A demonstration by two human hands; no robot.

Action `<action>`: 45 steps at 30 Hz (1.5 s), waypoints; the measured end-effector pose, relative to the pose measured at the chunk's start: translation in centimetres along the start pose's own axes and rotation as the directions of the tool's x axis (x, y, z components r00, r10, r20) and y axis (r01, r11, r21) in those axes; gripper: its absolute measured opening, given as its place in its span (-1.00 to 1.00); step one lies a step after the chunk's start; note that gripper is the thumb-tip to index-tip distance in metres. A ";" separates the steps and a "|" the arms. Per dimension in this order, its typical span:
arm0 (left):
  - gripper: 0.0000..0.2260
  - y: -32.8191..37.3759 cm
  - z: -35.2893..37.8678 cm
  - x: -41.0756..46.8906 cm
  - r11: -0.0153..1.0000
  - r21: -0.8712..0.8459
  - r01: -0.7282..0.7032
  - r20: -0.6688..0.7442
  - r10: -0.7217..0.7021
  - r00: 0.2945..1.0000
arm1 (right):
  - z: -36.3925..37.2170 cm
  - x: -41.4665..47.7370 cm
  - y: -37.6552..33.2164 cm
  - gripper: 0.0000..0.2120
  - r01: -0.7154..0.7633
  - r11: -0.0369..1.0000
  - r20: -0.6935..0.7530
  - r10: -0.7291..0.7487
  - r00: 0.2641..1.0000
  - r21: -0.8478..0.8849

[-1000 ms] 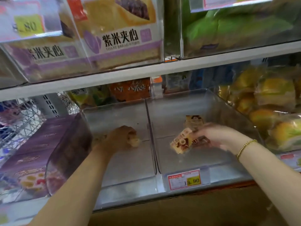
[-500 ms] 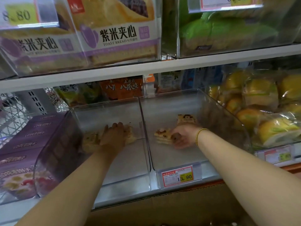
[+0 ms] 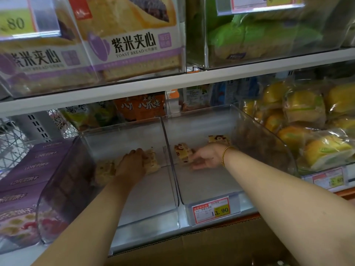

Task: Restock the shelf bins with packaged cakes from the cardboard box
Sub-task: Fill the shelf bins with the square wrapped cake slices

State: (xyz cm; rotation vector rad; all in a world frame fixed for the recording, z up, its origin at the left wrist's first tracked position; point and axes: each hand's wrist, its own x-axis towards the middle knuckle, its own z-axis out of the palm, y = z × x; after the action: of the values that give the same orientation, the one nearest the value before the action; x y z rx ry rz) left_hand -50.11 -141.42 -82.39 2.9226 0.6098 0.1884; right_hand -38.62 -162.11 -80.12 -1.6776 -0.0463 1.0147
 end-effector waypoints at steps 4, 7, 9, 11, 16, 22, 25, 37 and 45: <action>-0.66 0.0 -0.4 -0.2 0.999 -0.041 -0.014 0.008 0.014 1.000 | -2.0 0.6 -1.5 -0.59 -0.015 0.696 -0.384 -0.379 0.842 -0.718; -0.63 0.0 -0.8 -0.4 0.997 -0.074 -0.011 0.037 0.014 0.999 | -4.2 0.7 -1.6 -0.29 -0.282 0.461 -0.516 -0.533 0.670 -0.841; -0.61 -0.2 -0.8 -0.2 0.995 -0.100 -0.016 0.046 0.020 0.999 | -4.5 1.1 -1.1 -0.31 -0.303 0.419 -0.494 -0.493 0.716 -0.856; -0.63 -0.4 -0.7 0.0 0.995 -0.097 -0.028 0.037 0.032 0.999 | -4.5 1.9 -0.9 -0.42 -0.223 0.450 -0.441 -0.468 0.766 -0.865; -0.66 -0.4 -0.3 0.3 0.996 -0.085 -0.025 -0.010 0.025 1.000 | -5.4 0.8 -2.0 -0.45 -0.141 0.230 -0.224 -0.388 0.894 -0.963; -0.65 -0.6 0.4 0.8 0.997 -0.071 0.004 -0.028 -0.006 1.000 | -4.0 0.1 -1.7 -0.35 0.155 0.172 0.067 -0.433 0.899 -0.973; -0.64 -0.7 0.6 0.9 0.998 -0.057 0.029 -0.034 -0.030 0.999 | -3.8 0.5 -1.2 -0.23 0.169 0.290 -0.007 -0.521 0.853 -0.942; -0.76 1.1 -3.3 -3.5 0.963 -0.269 0.022 -0.106 -0.052 0.993 | -2.5 -12.7 2.1 -0.56 0.313 0.353 -0.059 -0.741 0.669 -0.882; -0.65 5.9 -4.6 -23.4 0.758 -0.391 -0.522 -0.482 0.315 0.818 | 2.4 -22.6 11.1 -0.88 0.498 0.303 0.065 -0.802 0.594 -0.813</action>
State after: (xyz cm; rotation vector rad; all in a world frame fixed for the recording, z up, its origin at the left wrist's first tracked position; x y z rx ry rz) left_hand -69.84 -155.73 -78.98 2.4452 -0.1017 0.8637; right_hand -59.40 -175.87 -75.76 -2.2702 -1.0250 -0.0734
